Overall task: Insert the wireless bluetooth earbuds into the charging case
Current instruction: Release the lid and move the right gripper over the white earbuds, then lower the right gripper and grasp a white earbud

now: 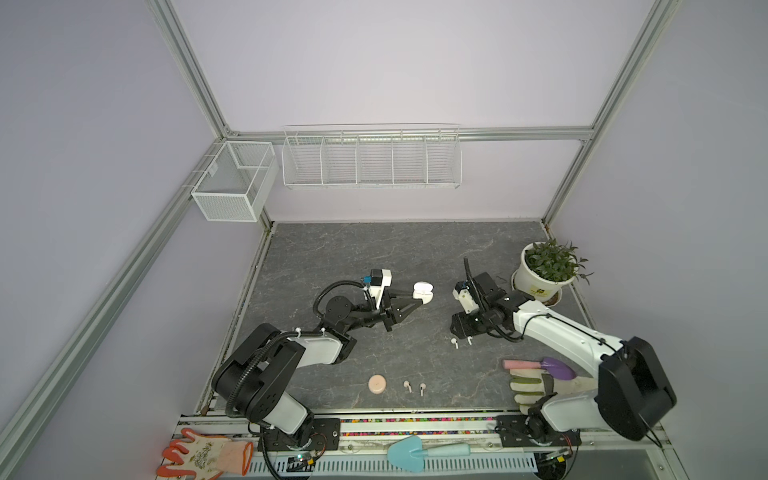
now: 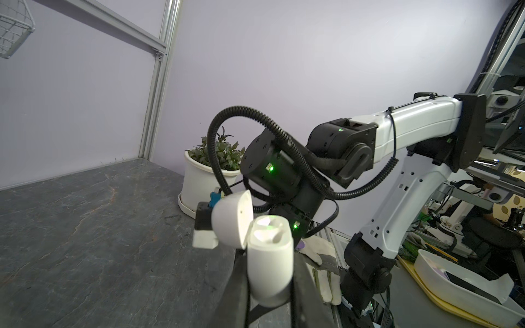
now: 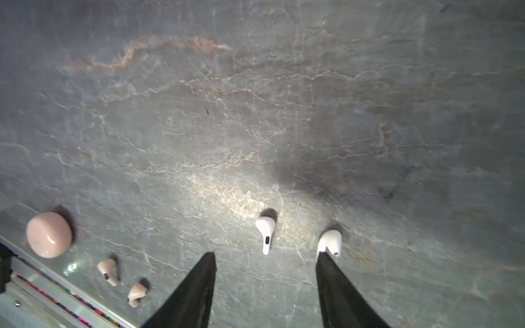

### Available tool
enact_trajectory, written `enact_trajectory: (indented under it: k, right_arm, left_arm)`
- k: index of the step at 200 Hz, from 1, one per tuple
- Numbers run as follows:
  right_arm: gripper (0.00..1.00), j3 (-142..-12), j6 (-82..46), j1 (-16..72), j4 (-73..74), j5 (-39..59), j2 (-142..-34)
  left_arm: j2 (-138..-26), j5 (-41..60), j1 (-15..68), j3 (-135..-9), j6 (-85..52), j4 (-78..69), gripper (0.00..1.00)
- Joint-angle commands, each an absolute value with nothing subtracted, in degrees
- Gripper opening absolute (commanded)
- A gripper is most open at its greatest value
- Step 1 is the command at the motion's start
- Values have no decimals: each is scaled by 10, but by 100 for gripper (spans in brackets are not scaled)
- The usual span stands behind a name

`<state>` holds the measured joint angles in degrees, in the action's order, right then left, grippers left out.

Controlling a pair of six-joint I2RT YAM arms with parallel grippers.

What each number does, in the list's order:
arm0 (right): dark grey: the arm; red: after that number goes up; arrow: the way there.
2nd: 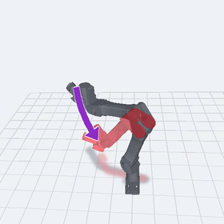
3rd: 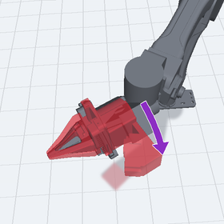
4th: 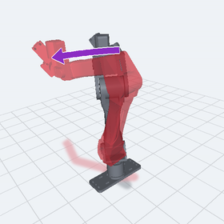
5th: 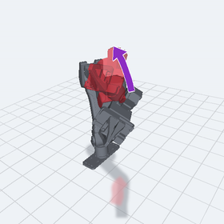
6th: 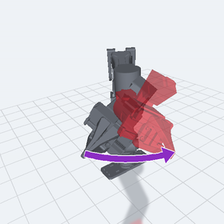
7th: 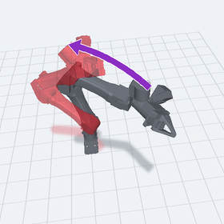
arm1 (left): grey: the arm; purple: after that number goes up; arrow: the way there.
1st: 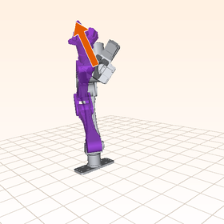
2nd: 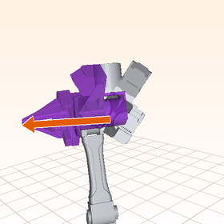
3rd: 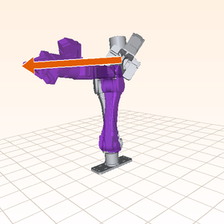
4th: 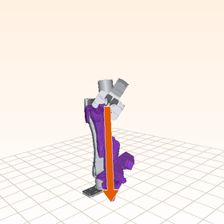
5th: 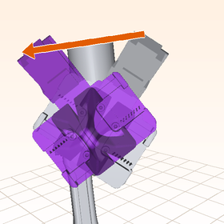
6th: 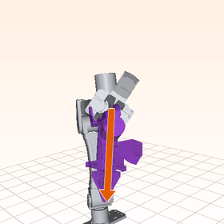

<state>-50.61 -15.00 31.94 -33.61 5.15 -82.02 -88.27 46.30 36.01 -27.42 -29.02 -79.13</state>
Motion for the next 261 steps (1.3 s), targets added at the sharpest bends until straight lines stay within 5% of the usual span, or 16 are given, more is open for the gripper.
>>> enact_trajectory:
  k: [1, 261]
  right_arm:
    - [54, -490, -148, 329, -316, 47, -843]
    - [33, -530, -182, 378, -350, -15, -945]
  left_arm:
    - [-876, 465, 362, -273, -288, -812, 0]
    - [-877, 458, 359, -267, -287, -812, 0]
